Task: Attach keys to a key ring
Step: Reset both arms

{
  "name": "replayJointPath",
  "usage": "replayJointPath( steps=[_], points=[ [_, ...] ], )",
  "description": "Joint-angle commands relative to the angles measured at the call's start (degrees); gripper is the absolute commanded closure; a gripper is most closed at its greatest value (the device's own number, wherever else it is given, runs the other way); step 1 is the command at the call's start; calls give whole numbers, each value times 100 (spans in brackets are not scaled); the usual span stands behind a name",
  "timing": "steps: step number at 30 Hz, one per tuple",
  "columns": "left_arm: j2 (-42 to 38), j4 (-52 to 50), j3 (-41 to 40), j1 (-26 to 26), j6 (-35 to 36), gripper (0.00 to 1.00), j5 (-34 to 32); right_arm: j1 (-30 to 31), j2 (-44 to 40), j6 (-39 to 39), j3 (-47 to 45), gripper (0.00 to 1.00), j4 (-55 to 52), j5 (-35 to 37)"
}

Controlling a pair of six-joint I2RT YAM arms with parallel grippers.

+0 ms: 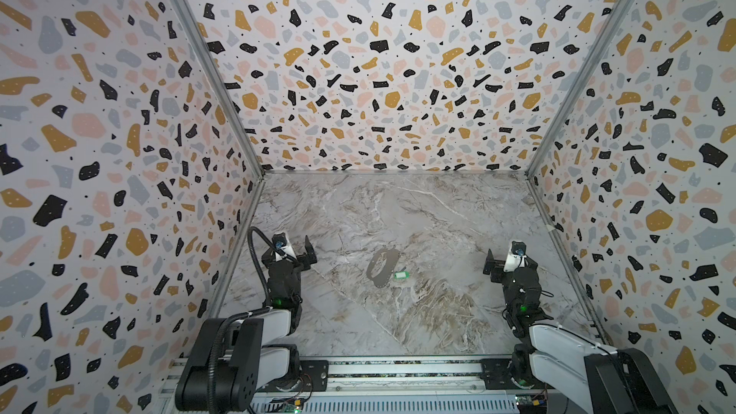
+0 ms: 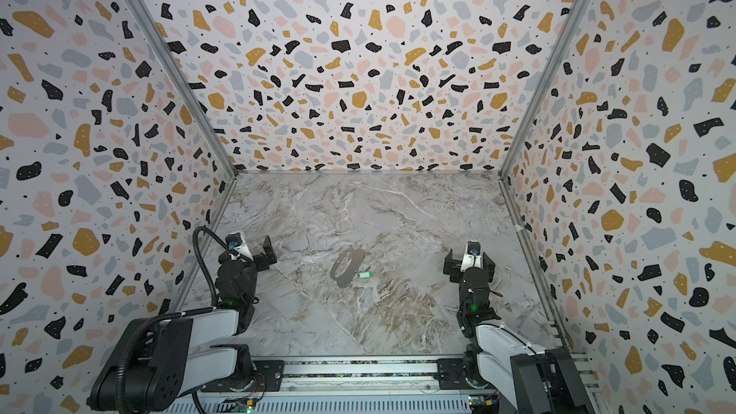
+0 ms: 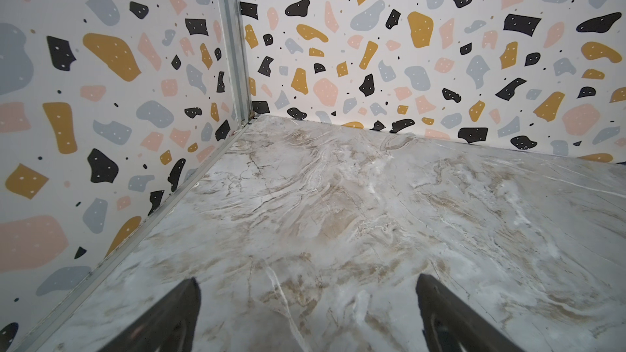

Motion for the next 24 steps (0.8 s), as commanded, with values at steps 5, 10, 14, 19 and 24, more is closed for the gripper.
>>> replayJointPath(
  steps=[5,10,14,19,24],
  points=[
    [352,805,-21,56,82,1,79,-116,254,-56,302,1,471,-173],
    [779,955,114,51,206,1,356,-152,466,-67,349,1,710,-238],
    [796,845,168,22,231,1,280,-148,577,-113,346,1,894,-310],
    [798,681,253,-105,284,0,38,-204,881,-165,332,1,1432,-329],
    [806,707,228,-116,297,1,59,-262,1513,-239,392,1,2207,-671]
  ],
)
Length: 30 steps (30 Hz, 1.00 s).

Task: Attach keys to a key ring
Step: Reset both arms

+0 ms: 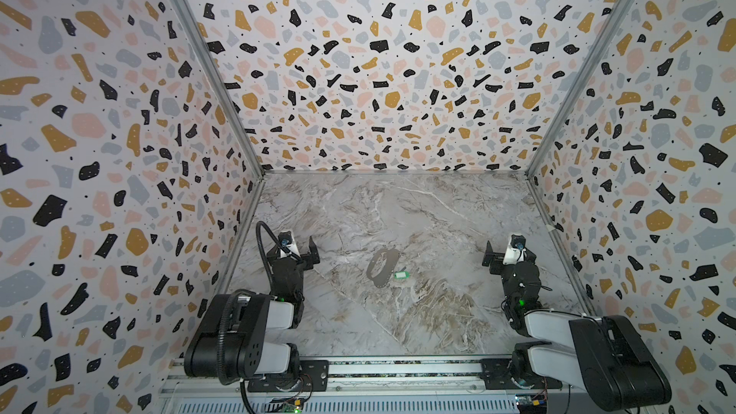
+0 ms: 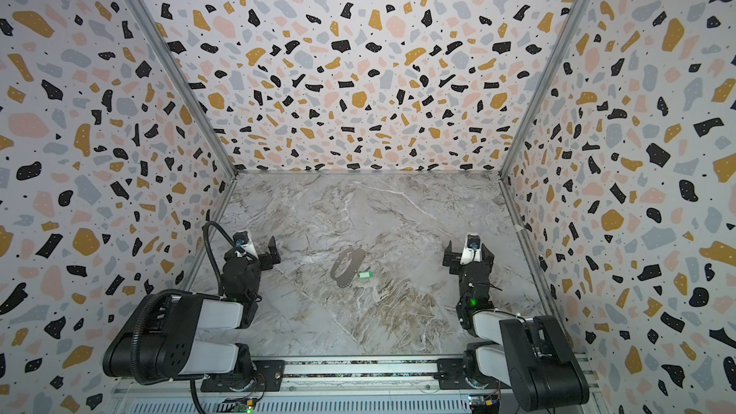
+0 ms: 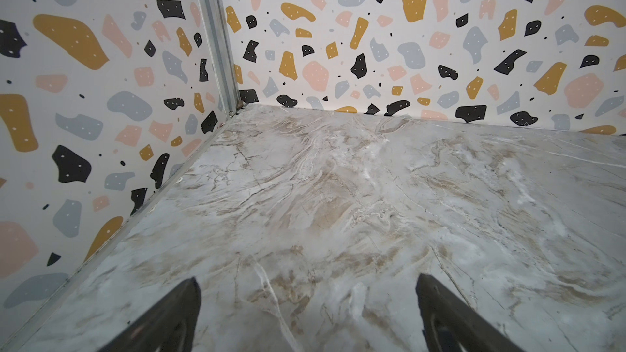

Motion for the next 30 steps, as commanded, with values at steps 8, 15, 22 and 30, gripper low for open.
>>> replayJointPath(
  steps=[8,15,22,30],
  points=[
    [9,235,108,-21,109,1,-88,-58,1344,-230,581,1,932,-633],
    [-20,250,87,-28,111,1,-98,-215,1339,-145,613,1,859,-820],
    [-24,244,82,-31,131,1,-74,-215,1336,-145,613,1,855,-825],
    [-30,244,83,-31,126,0,-79,-212,1331,-145,621,1,853,-826]
  ],
)
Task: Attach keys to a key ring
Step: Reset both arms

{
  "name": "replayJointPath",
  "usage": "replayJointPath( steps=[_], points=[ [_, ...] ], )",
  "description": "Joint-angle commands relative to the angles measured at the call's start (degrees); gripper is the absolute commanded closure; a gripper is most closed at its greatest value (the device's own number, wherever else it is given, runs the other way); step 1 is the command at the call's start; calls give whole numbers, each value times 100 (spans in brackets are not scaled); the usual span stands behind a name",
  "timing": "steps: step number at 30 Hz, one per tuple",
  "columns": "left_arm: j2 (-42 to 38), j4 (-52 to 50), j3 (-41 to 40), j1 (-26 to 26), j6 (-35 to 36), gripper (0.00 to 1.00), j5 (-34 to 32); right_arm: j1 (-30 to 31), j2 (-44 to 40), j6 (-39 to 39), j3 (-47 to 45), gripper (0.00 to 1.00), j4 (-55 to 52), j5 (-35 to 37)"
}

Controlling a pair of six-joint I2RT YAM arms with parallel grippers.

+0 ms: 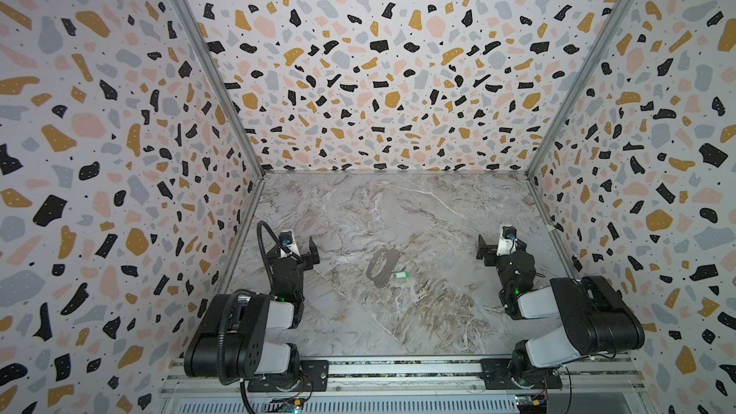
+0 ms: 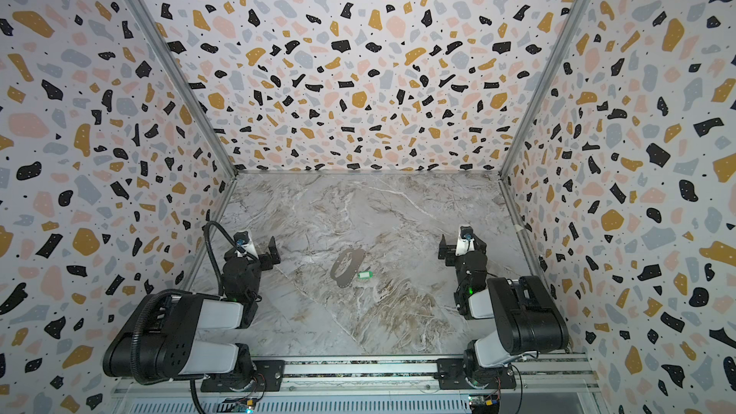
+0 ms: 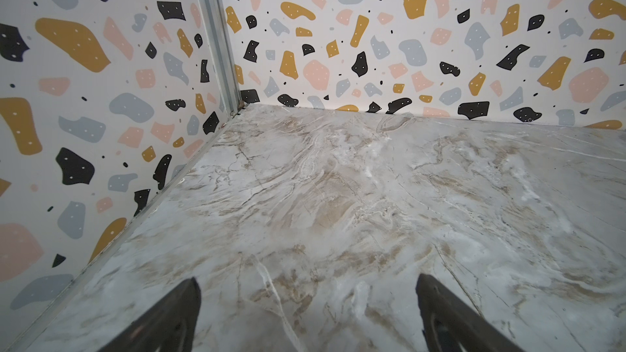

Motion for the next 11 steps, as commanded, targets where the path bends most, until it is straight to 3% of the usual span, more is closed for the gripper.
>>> replayJointPath(
  steps=[1,11],
  points=[
    [-25,259,83,-26,54,1,-54,-15,-78,8,62,1,26,-5],
    [-30,259,91,-27,57,1,-62,-17,-77,11,63,1,9,-9]
  ],
)
